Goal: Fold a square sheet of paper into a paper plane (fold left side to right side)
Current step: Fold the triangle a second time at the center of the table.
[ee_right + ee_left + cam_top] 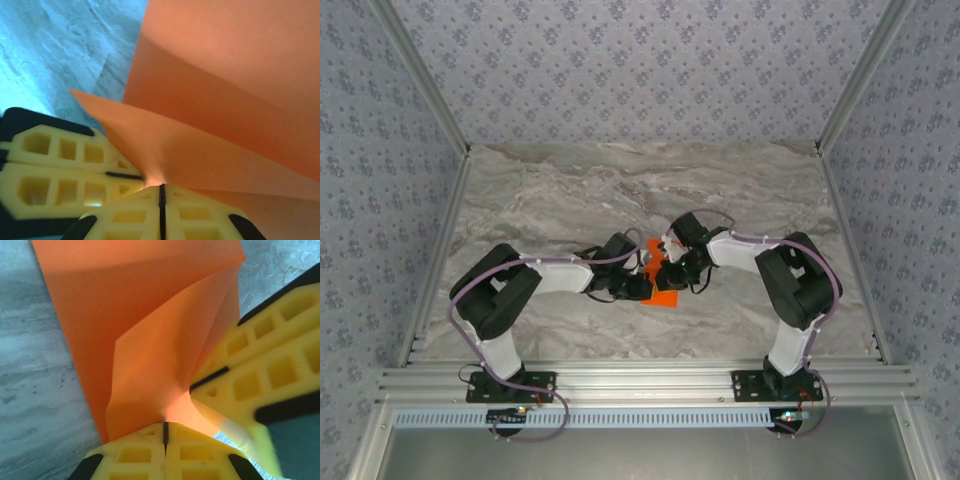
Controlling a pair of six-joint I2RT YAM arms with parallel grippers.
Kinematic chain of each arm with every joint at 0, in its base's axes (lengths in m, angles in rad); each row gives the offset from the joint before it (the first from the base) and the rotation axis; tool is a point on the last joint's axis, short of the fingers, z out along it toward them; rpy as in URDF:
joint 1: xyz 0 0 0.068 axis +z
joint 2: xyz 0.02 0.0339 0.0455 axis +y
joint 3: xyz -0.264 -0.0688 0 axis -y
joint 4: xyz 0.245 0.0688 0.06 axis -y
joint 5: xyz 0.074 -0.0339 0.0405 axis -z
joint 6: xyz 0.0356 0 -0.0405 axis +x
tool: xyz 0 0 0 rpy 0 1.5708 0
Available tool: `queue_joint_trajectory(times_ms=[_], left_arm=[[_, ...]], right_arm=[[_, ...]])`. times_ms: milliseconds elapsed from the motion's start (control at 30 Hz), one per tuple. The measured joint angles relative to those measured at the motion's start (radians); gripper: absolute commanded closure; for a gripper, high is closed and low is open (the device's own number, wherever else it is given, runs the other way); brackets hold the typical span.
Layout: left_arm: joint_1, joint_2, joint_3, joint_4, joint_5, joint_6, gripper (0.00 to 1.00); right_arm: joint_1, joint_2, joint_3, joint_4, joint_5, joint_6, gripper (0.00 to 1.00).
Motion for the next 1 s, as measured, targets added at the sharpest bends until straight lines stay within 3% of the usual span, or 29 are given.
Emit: queue_joint_trajectory(times_ms=[400, 1000], left_arm=[[-0.001, 0.0, -0.008, 0.022, -0.002, -0.007, 0.96], [-0.006, 0.0, -0.035, 0.1, -0.028, -0.015, 0.97]], right_arm=[[-0.026, 0.039, 0.023, -0.011, -0.028, 0.003, 0.92], [-0.207, 0.126, 0.136, -0.164, -0.079, -0.123, 0.92]])
